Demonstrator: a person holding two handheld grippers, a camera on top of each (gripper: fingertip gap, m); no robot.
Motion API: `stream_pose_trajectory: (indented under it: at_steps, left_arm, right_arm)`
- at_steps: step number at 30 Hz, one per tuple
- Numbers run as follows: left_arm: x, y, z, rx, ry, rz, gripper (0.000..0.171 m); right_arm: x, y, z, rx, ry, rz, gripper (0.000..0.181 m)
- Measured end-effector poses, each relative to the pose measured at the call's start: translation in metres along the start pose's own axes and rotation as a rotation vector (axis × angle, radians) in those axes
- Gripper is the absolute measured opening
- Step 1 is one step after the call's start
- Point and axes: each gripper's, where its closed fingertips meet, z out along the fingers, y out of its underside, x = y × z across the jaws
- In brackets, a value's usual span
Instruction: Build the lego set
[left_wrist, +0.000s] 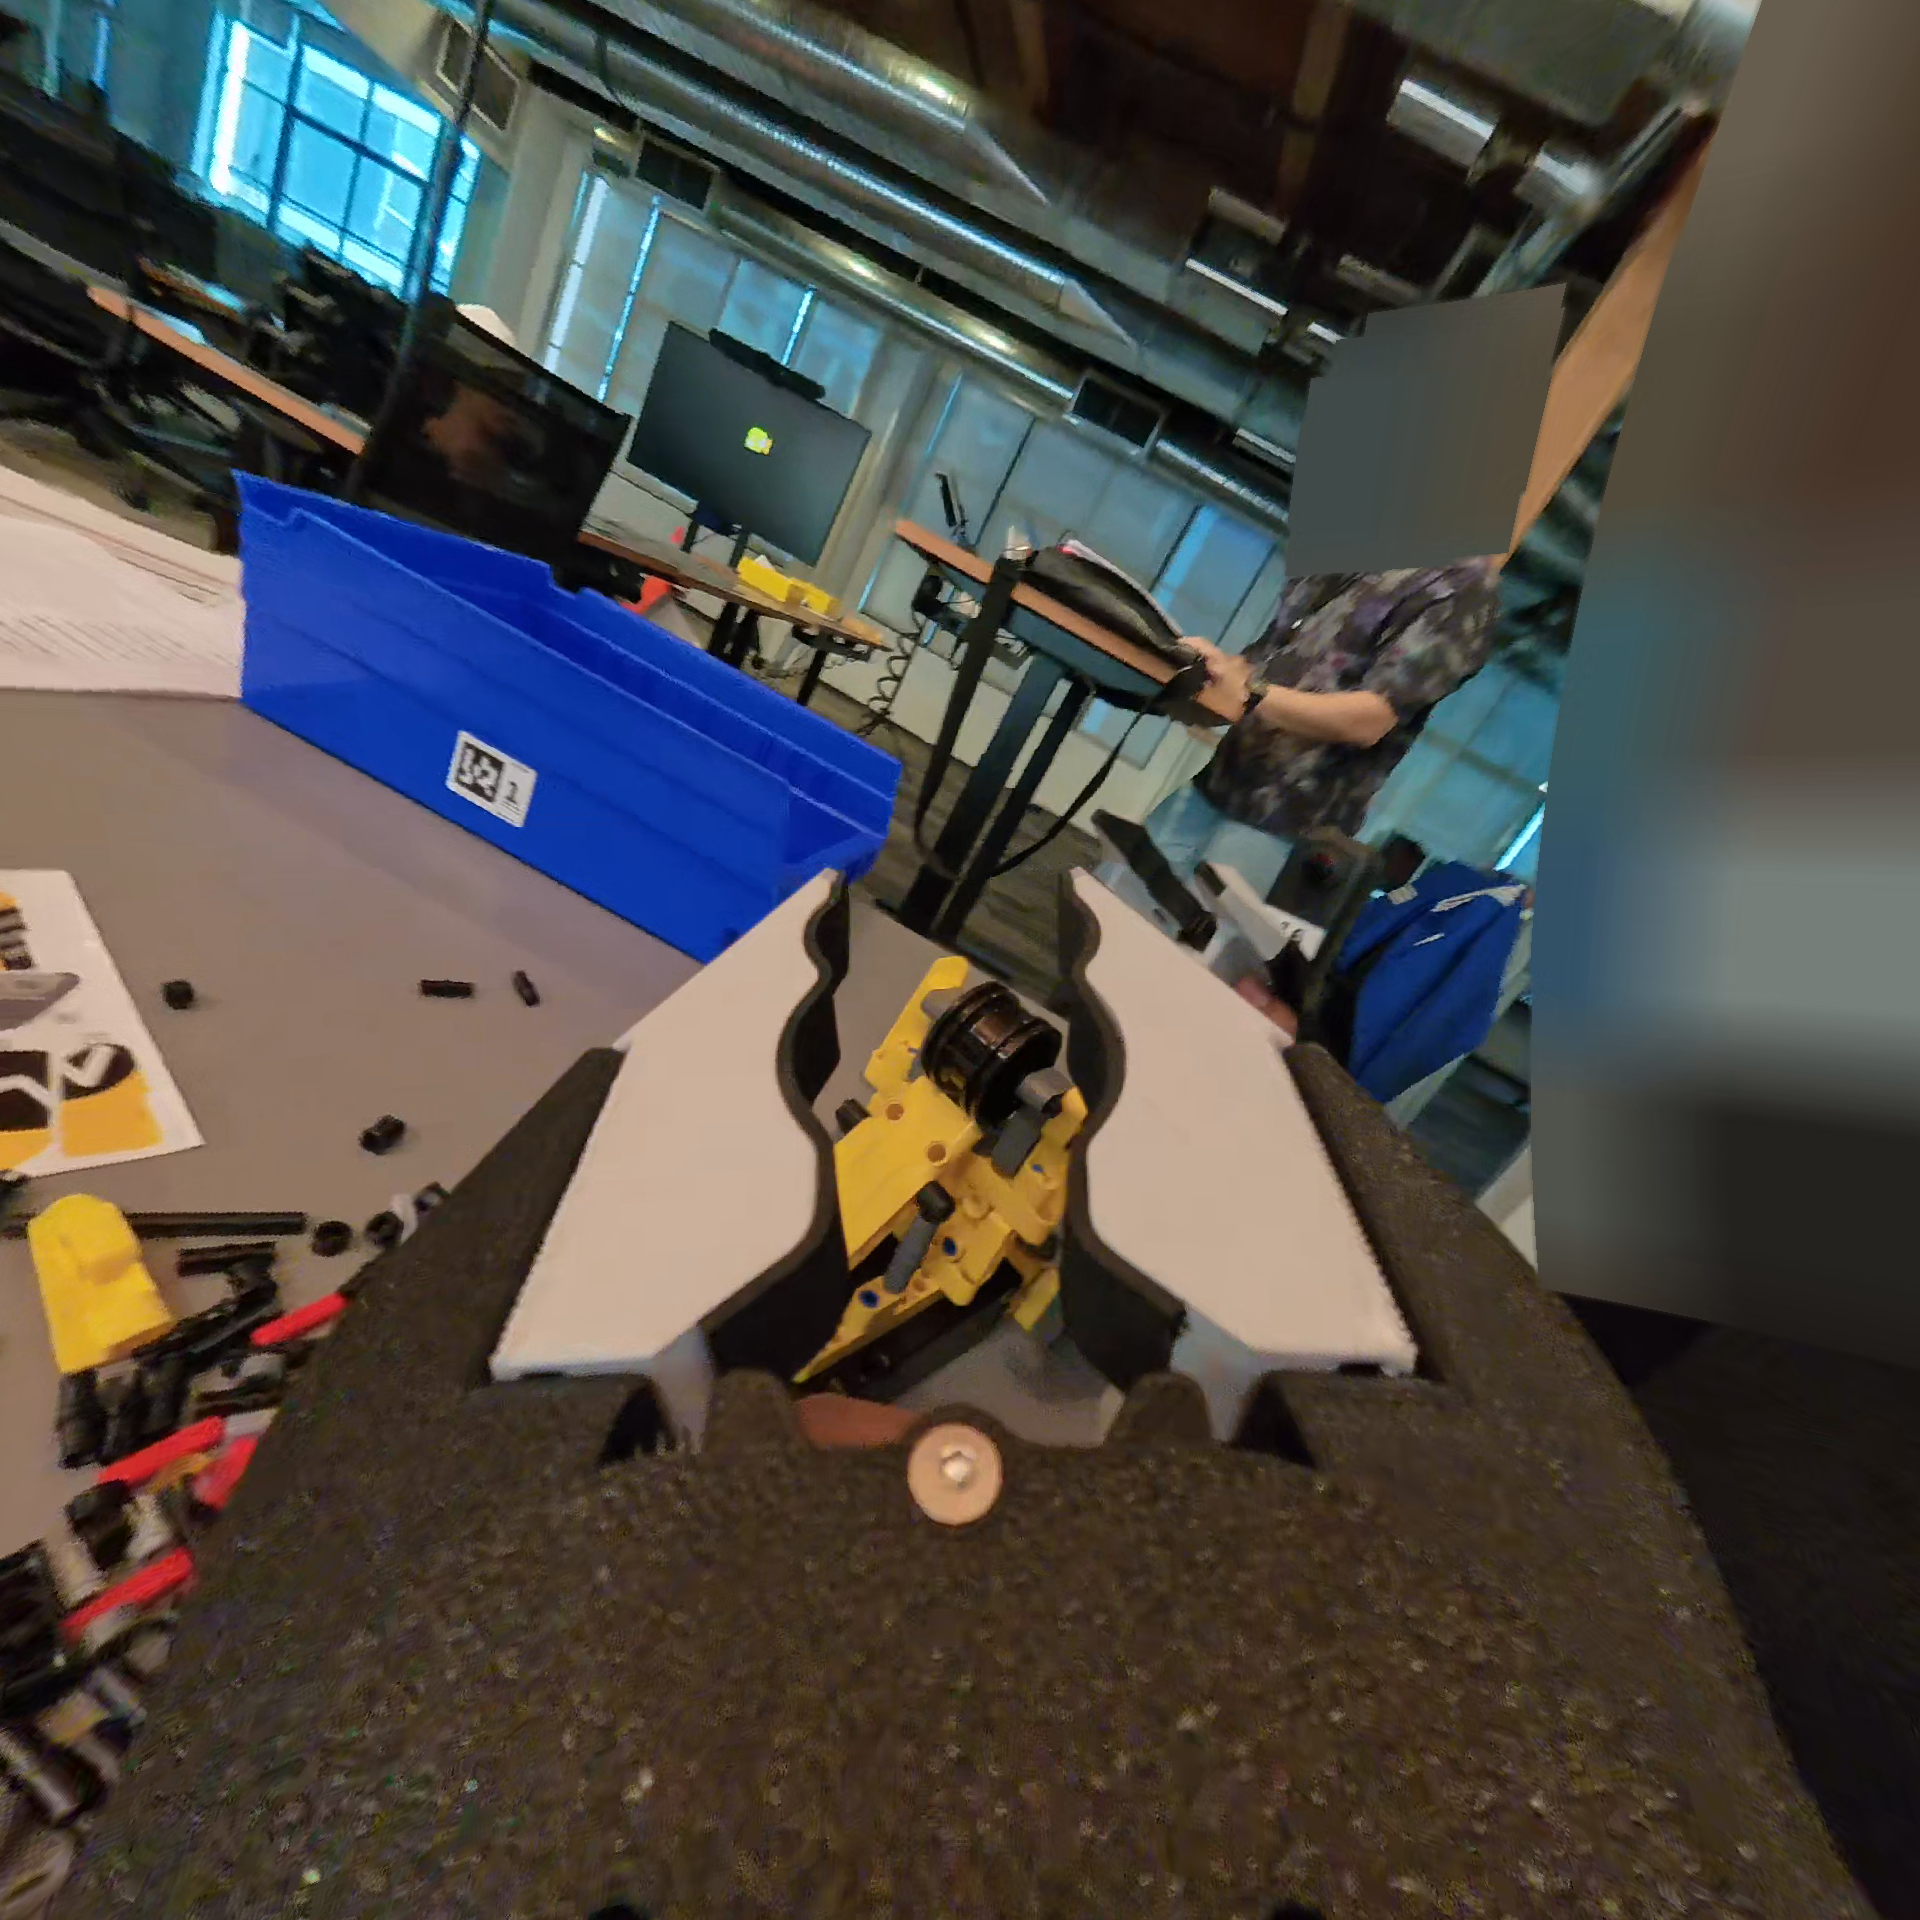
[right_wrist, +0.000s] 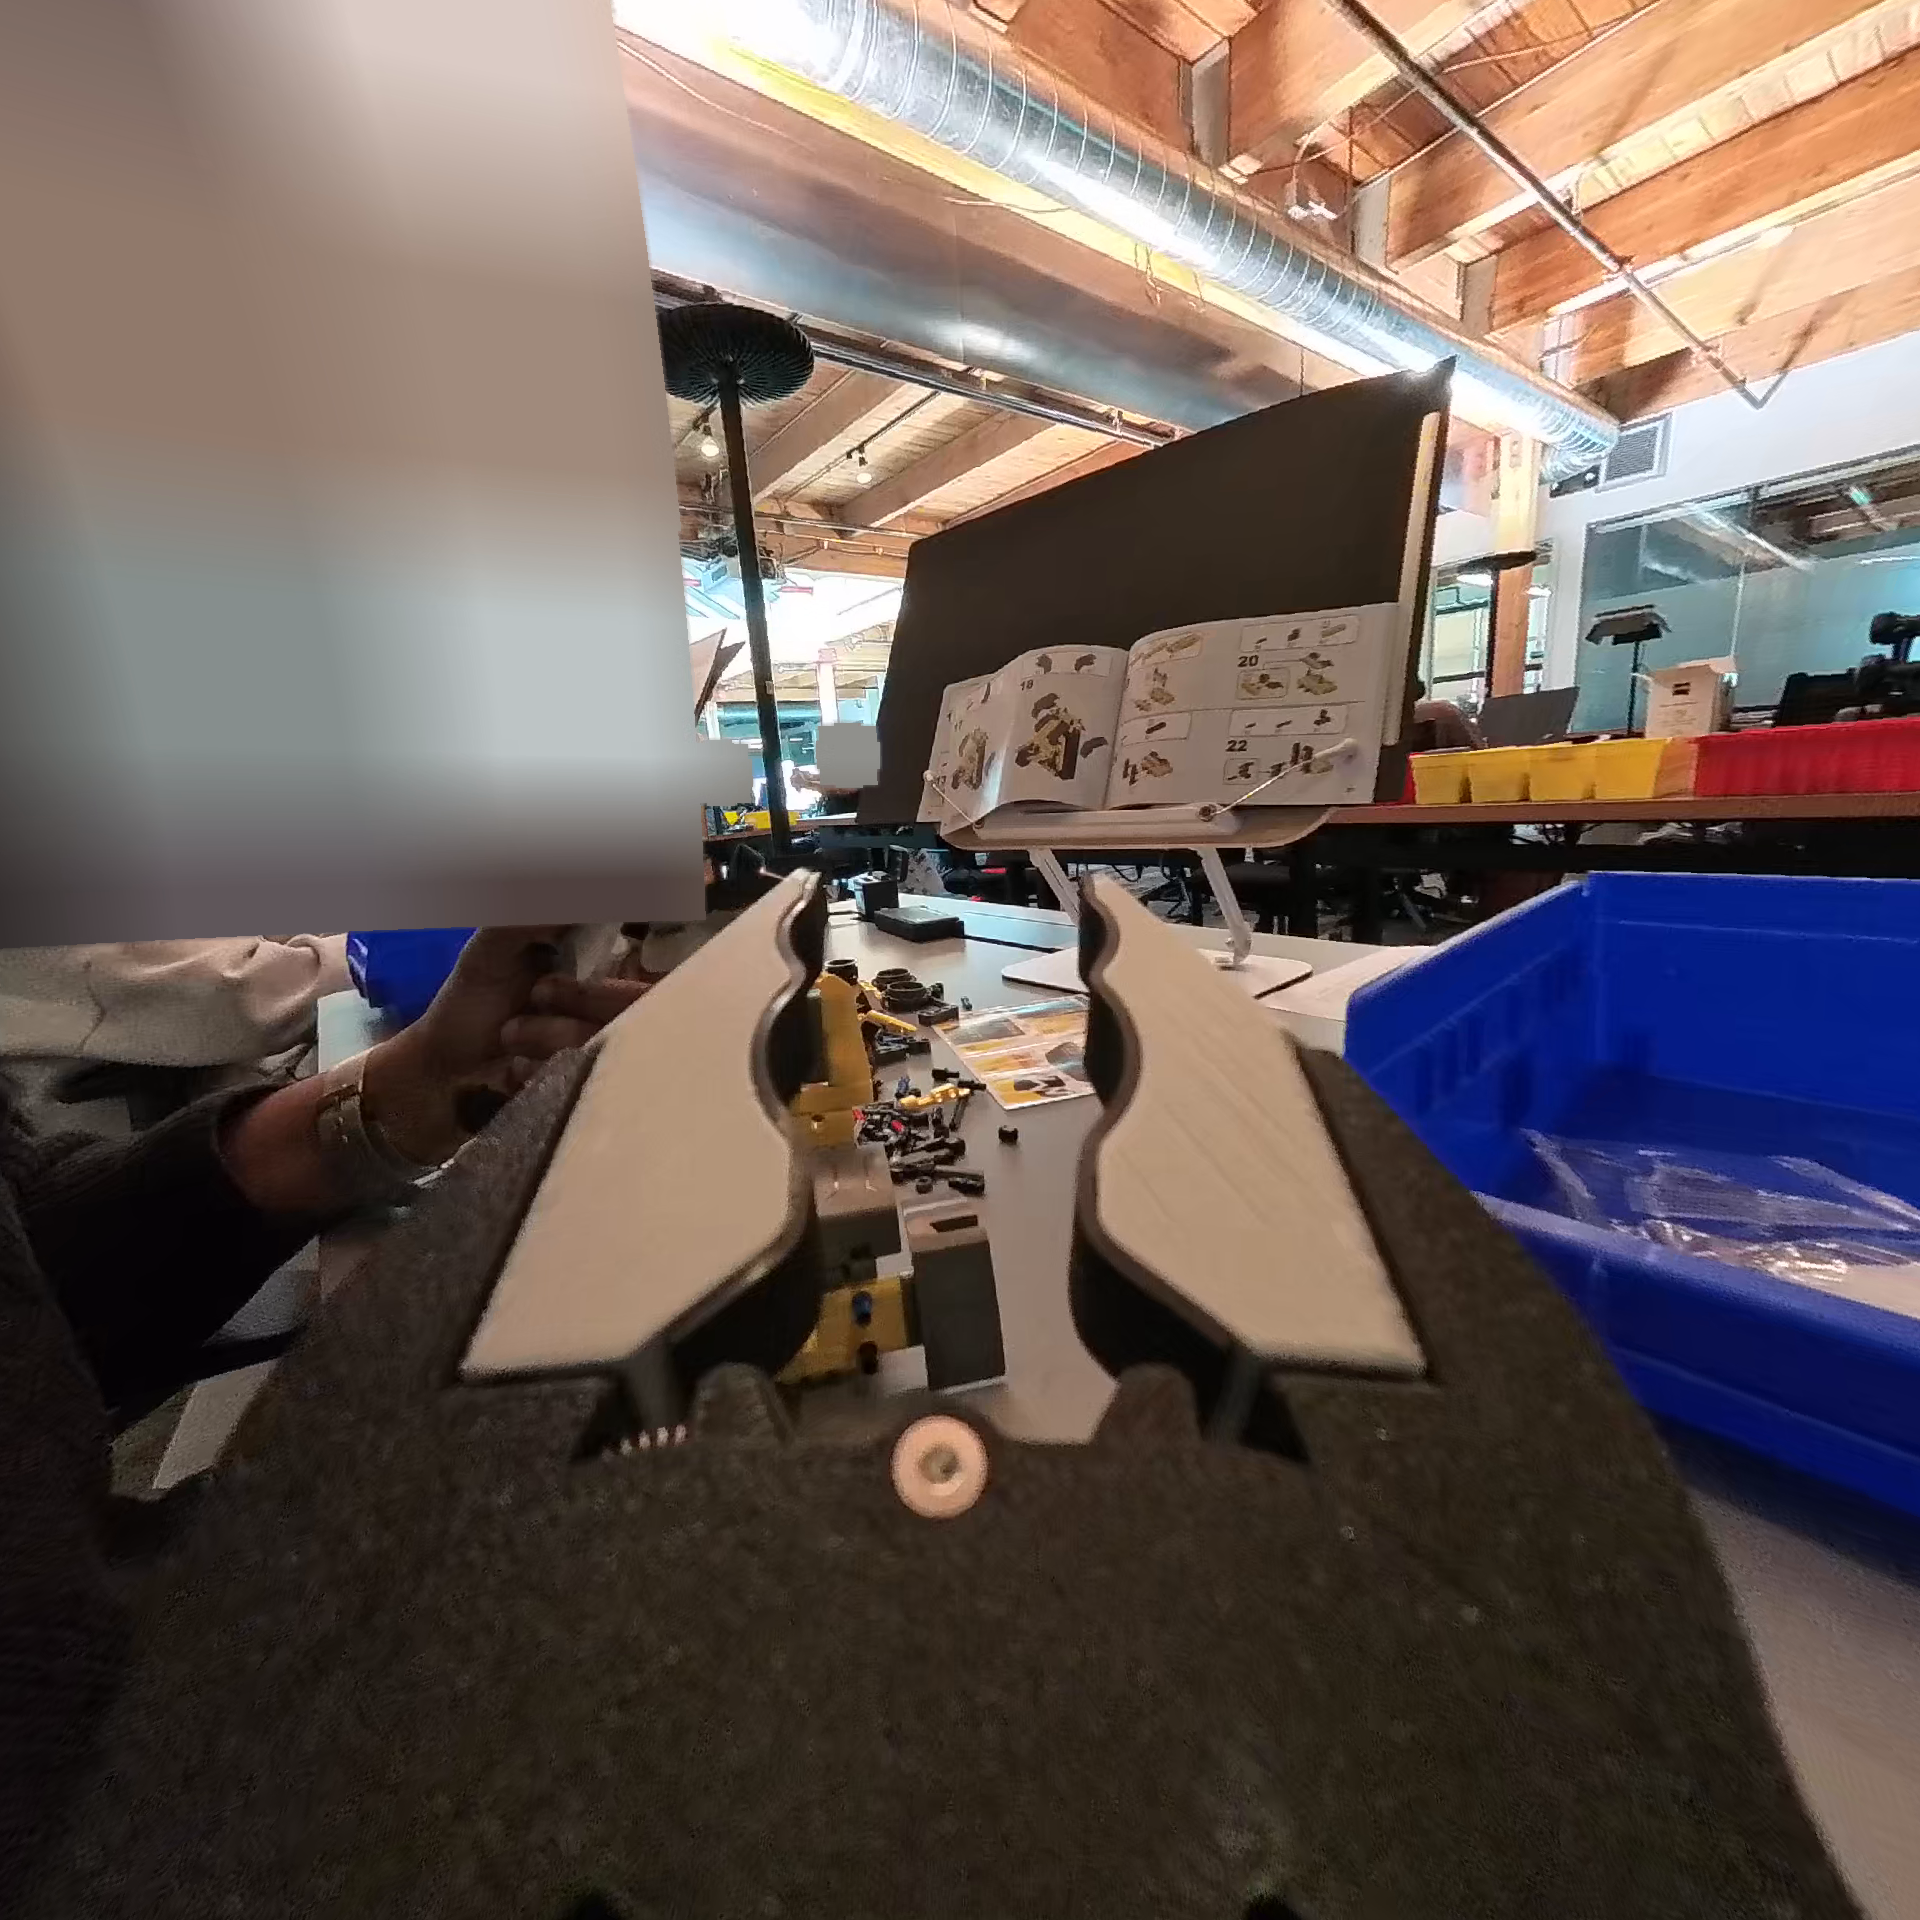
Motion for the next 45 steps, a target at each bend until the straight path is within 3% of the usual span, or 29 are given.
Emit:
stream_pose_trajectory:
  at_steps: [3,11,34,45]
  left_arm:
    - [0.003,-0.002,-0.001,0.011,0.045,-0.061,0.039]
    - [0.009,0.006,0.004,-0.029,0.035,0.036,0.040]
    - [0.010,0.014,0.009,-0.059,0.015,0.094,0.044]
    - [-0.003,0.006,0.006,-0.027,-0.128,0.250,0.049]
  right_arm:
    - [-0.001,0.000,0.000,-0.001,-0.005,0.005,0.048]
    - [-0.001,0.001,0.000,0.004,-0.016,0.030,0.048]
    - [-0.004,0.018,0.008,-0.076,-0.079,0.136,0.048]
    - [-0.007,0.026,0.013,-0.121,-0.090,0.135,0.048]
